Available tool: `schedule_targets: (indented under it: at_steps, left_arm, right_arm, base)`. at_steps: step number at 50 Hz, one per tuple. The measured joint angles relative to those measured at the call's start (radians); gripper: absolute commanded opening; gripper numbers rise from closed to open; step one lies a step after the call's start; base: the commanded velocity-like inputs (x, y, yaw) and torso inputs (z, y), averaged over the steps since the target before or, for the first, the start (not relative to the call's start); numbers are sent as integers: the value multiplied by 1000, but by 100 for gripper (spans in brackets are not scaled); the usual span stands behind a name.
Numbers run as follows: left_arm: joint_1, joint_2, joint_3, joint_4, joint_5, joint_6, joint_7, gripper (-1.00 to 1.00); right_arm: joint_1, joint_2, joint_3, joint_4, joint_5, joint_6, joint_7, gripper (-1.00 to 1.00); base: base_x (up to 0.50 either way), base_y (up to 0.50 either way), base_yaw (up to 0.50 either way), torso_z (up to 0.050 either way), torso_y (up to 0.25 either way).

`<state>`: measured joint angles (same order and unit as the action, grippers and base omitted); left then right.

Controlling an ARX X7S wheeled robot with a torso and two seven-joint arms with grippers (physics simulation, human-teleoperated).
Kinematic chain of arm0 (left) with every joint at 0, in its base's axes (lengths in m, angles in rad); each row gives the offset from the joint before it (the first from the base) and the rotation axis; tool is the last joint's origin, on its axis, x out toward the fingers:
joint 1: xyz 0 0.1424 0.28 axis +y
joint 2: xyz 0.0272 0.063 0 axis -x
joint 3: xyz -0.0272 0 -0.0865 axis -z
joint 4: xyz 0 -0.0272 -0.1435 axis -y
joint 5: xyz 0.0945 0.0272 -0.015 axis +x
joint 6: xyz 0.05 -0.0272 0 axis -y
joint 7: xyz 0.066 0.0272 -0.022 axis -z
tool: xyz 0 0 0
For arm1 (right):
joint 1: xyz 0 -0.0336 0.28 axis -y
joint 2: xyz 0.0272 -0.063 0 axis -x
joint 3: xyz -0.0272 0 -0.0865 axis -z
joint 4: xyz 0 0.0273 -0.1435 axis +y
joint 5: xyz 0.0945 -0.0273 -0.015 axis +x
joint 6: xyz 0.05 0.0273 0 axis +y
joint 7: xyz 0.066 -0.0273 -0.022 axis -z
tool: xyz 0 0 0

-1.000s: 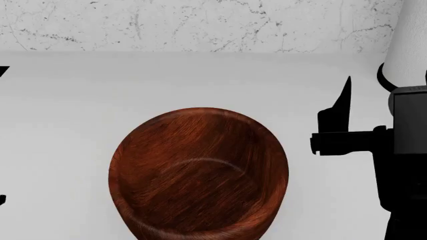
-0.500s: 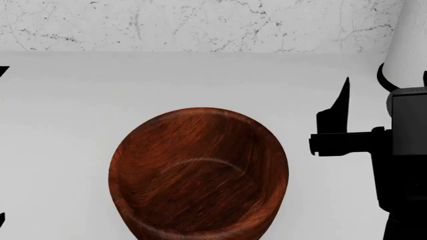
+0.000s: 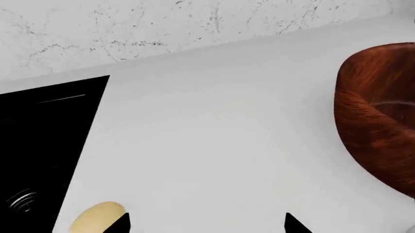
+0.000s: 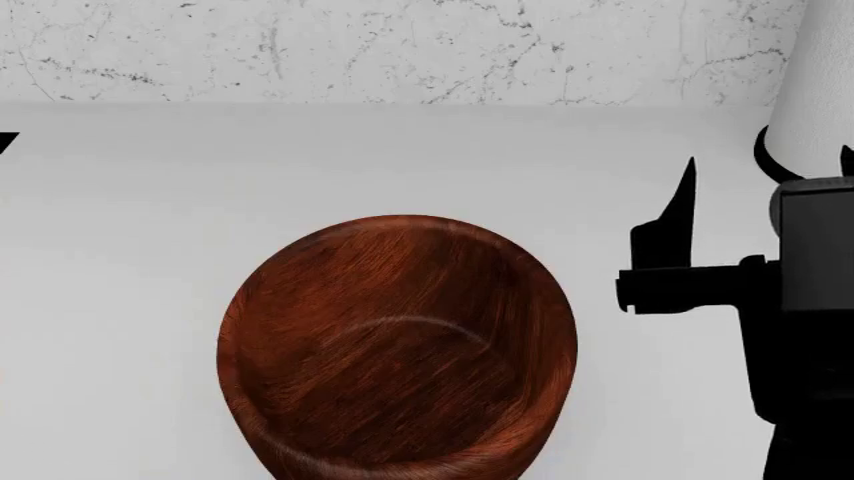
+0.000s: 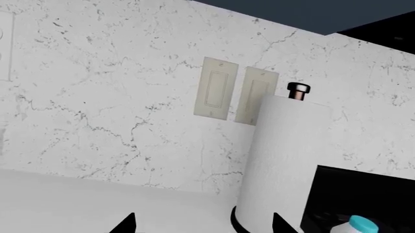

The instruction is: Place the eggs and milk next to the bowl.

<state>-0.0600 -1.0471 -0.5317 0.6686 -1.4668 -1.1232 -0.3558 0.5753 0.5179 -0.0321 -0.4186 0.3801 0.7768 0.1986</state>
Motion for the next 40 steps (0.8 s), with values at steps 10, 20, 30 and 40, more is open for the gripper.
schedule_targets:
  at_steps: [10,20,30,40]
  left_arm:
    - [52,-12,-51,-1,8,-30,-35,100]
    - [112,-8,-119,-2,30,-52,-29,100]
    - [176,-5,-174,-14,109,-48,60,100]
    - [222,-15,-177,-36,215,-8,169,100]
  right_arm:
    - [-9,-3,-1,13,0,-18,-3,100]
    - [-12,-7,-4,22,-1,-29,-4,100]
    - [-6,-10,-13,31,-3,-33,-4,100]
    - [-1,-14,-21,40,-5,-39,-4,100]
  base:
    - [0,0,0,0,0]
    - [0,0,0,0,0]
    - [0,0,0,0,0]
    - [0,0,0,0,0]
